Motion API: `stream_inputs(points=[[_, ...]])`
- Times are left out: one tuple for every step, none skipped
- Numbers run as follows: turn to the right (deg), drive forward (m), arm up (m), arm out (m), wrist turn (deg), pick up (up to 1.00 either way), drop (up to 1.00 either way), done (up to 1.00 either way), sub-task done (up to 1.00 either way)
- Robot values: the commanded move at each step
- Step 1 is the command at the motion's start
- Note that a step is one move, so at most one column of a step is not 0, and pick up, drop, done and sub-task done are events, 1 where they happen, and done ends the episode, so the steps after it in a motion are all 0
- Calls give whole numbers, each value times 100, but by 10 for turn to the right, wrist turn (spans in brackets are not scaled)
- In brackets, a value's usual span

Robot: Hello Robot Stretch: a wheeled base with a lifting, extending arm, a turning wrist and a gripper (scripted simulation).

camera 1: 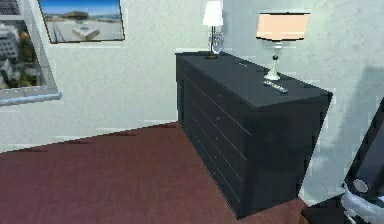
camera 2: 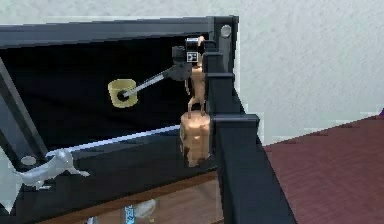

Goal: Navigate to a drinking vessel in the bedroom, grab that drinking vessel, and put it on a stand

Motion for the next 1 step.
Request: stream_inputs(points=[[0, 0, -6, 0, 0, 0, 0, 0, 0]])
